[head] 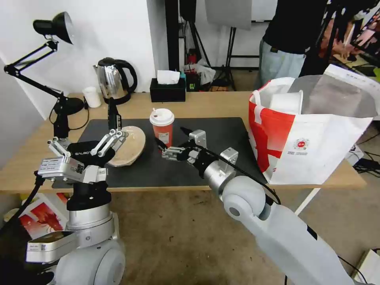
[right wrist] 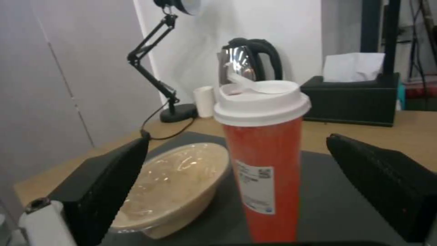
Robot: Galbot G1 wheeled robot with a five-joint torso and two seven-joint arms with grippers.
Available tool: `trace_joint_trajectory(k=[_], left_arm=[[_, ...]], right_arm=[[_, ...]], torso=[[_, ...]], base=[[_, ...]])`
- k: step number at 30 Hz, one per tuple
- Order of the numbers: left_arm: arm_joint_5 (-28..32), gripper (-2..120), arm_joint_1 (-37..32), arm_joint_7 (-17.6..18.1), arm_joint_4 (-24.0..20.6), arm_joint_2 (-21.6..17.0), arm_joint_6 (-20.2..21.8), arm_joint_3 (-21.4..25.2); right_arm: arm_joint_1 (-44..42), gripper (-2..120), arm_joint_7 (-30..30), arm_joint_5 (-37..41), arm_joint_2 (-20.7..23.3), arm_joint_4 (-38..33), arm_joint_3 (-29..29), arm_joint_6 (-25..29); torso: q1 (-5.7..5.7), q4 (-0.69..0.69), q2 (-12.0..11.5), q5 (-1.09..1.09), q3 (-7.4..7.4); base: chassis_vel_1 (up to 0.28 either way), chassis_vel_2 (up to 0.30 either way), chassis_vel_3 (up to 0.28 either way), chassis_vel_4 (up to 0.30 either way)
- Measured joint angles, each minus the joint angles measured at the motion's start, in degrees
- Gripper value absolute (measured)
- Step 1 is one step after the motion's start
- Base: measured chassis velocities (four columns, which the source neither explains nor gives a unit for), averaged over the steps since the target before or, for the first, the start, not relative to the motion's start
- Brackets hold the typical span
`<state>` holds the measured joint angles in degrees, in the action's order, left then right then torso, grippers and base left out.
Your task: Pick up the trash from the table and place it into the takeout bag.
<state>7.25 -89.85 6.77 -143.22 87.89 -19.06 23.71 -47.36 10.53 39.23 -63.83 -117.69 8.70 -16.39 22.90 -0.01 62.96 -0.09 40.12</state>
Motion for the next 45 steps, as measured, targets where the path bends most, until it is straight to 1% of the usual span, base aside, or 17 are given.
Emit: trace_joint_trajectory(k=[12,19,27,45], left_arm=[[0.0,100,-0.1,0.0,0.0,-0.1,0.0,0.0],[-0.1,100,-0.2,-0.1,0.0,0.0,-0.1,-0.2],[-0.1,100,0.0,0.0,0.0,0.0,-0.1,-0.2],[0.1,100,0.5,0.0,0.3,-0.2,-0.1,-0.2]], right_arm=[[0.8,100,0.4,0.4,0.0,1.8,0.1,-1.3],[4.7,100,1.1,2.7,-0.6,5.7,1.5,-2.8],[8.7,100,1.1,3.9,-1.4,10.2,2.5,-2.8],[10.7,100,0.4,4.6,-2.7,14.0,3.4,-2.7]], torso=[[0.0,0.0,0.0,0.0,0.0],[0.0,0.0,0.0,0.0,0.0],[0.01,0.0,0.0,0.0,0.0],[0.01,0.0,0.0,0.0,-0.01]], base=[[0.0,0.0,0.0,0.0],[0.0,0.0,0.0,0.0],[0.0,0.0,0.0,0.0],[0.0,0.0,0.0,0.0]])
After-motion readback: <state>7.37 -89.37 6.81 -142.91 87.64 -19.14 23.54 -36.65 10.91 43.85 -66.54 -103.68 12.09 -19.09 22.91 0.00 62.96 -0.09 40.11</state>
